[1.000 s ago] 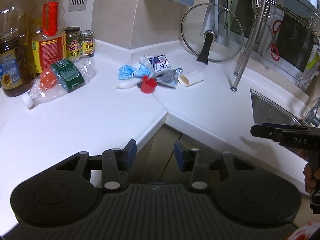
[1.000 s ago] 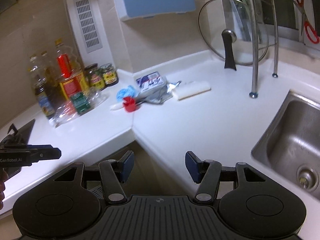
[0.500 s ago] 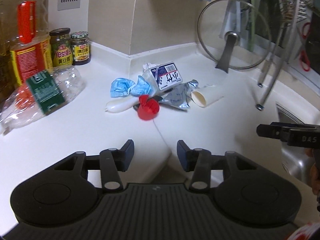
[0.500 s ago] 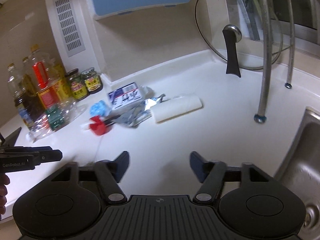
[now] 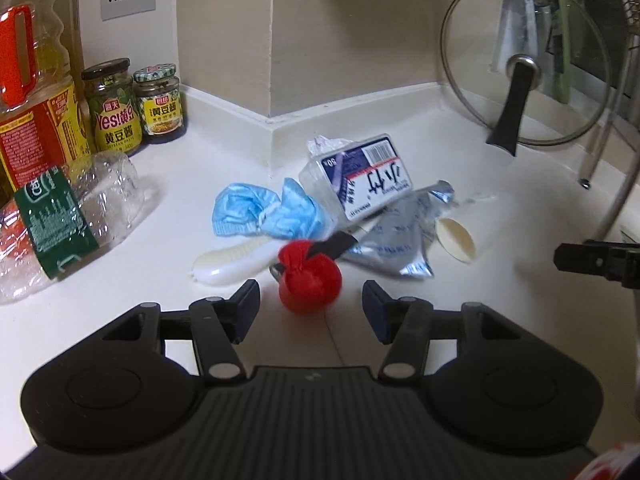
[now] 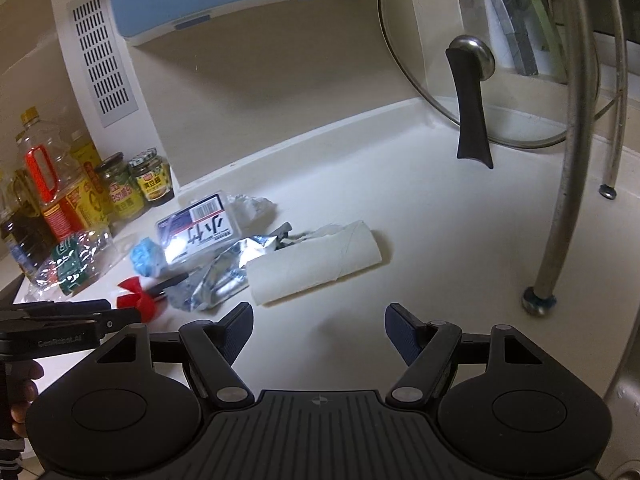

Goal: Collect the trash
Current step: 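Grasp the red bag with the left gripper, then grasp the white paper roll with the right gripper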

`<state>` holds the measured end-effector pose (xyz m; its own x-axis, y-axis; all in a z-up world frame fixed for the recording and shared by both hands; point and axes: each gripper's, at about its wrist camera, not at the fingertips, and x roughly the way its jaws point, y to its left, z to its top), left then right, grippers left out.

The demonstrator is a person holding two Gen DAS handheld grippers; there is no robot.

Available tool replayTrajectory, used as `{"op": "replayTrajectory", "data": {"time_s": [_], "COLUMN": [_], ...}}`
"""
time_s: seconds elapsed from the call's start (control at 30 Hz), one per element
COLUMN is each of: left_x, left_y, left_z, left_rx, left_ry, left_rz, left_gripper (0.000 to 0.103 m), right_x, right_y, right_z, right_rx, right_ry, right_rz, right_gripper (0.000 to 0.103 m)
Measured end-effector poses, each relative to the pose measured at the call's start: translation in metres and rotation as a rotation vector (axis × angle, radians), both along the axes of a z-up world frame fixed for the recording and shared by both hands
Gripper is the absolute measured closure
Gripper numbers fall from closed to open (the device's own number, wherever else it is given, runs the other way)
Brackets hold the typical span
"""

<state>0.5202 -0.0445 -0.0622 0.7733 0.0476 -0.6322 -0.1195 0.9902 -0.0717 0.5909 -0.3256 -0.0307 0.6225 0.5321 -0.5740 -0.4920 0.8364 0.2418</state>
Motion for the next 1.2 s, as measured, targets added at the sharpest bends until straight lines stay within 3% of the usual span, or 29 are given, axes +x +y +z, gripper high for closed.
{"op": "replayTrajectory", "data": {"time_s": [0.23,0.37,0.67,1.0,1.2], "left_x": [0.012,0.014,0.006,-0.007,-0.015], "left_y": [-0.003,-0.003,0.002,0.013,0.017], "left_z": [-0.002,-0.003,0.003,0.014,0.017], "left_rx": [0.023,0.017,0.005,0.01,0.02], "left_ry": [-0.006,0.001,-0.015,-0.029,-0.025], "left_rz": [-0.001,-0.005,0.001,0.058,0.084], "left_gripper": [0.059,0.07,0.071,0.071,0.071], "right_x": [0.014,0.021,0.033,0.061,0.089], "right_y": [0.004,0.006,0.02,0.032,0.03], "right_z": [-0.005,-0.006,-0.007,-0.014,-0.023], "right_rx": [-0.002,-0.002,-0.029,-0.066,-0.016], "right_ry": [0.014,0.013,-0.008,-0.047,-0.01], "right_rz": [0.016,0.024,0.063,0.092,0.102], "right_gripper": [0.02,0.018,0.004,0.001,0.001]}}
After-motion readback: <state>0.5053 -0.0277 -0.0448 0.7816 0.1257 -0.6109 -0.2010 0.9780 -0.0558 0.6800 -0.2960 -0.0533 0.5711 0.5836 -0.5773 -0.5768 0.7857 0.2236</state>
